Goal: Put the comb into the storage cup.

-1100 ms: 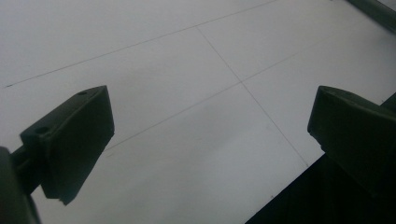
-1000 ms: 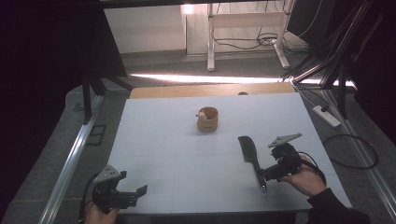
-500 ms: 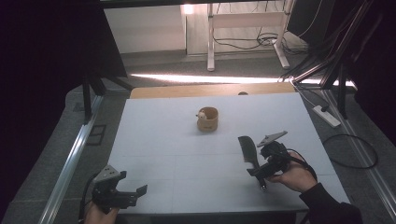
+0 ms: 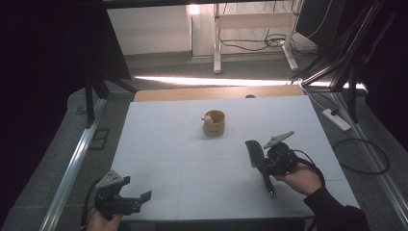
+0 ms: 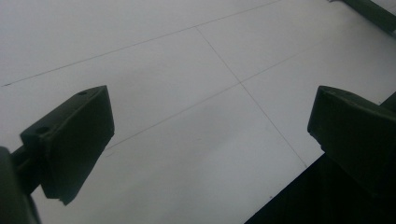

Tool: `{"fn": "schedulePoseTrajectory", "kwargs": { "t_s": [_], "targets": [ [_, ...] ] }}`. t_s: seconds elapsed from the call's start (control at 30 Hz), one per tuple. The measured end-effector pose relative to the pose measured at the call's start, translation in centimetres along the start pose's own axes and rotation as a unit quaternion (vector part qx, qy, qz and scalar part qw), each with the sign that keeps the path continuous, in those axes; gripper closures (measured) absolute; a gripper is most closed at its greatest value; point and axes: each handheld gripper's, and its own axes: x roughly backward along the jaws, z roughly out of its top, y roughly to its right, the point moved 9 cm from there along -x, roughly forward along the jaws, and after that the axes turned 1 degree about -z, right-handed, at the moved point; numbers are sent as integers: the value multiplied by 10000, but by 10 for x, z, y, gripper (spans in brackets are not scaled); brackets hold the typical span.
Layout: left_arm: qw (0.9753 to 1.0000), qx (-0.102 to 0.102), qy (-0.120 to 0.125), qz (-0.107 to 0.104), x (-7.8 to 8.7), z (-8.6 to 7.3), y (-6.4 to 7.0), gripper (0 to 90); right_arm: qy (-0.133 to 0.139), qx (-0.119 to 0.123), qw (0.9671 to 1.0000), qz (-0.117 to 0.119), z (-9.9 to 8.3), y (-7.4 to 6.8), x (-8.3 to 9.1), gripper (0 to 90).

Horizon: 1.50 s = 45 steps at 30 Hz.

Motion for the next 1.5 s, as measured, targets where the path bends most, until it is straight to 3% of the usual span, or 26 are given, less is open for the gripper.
{"fn": "schedulePoseTrajectory", "kwargs": {
  "t_s": [0.07, 0.17, 0.33, 0.53, 0.87, 1.27, 1.5],
  "targets": [
    [10000, 1, 0, -1, 0, 0, 0, 13, -36, 31, 10000, 76, 1, -1, -1, 815],
    [10000, -3, 1, -3, 0, 0, 0, 14, -60, 113, 9998, 126, 1, -1, -2, 893],
    [10000, -6, 4, -10, 0, 0, 0, 14, -80, 42, 9998, 196, -1, -1, -5, 898],
    [10000, -10, 8, -13, 0, 0, 0, 15, -106, 252, 9993, 235, -7, -4, -12, 898],
    [10000, -14, 16, -29, 0, 0, 1, 16, -478, 429, 9978, 180, -24, -11, -27, 898],
    [10000, -30, 7, -29, 0, 0, 1, 18, -687, 496, 9961, 256, -32, -18, -34, 898],
    [10000, -21, 13, -40, 0, 0, 1, 18, -762, 476, 9957, 206, -37, -13, -33, 898]
  ]
}}
